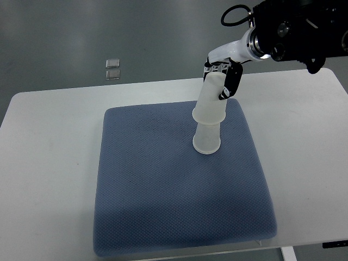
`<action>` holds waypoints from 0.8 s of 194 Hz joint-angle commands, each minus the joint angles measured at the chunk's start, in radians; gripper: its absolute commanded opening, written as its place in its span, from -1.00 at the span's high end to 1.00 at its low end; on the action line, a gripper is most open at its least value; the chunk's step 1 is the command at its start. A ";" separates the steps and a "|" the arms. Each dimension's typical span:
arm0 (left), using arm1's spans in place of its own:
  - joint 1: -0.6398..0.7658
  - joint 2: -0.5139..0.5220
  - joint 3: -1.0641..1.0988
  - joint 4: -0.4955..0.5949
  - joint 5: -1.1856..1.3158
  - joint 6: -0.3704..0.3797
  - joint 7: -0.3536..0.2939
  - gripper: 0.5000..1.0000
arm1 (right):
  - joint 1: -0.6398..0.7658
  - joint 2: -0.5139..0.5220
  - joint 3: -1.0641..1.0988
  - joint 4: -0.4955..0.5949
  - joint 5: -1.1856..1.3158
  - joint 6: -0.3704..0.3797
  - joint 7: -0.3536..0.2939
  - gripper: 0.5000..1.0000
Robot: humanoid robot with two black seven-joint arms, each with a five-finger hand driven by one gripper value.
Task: Stack paper cups
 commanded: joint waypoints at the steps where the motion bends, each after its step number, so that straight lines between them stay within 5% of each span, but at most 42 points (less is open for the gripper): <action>1: 0.000 0.000 0.000 0.000 0.000 0.000 0.000 -1.00 | -0.006 0.001 0.000 0.003 0.000 -0.013 -0.001 0.19; 155: 0.000 0.000 0.003 -0.002 0.000 0.000 -0.001 -1.00 | -0.007 0.015 -0.029 0.059 0.000 -0.105 -0.001 0.19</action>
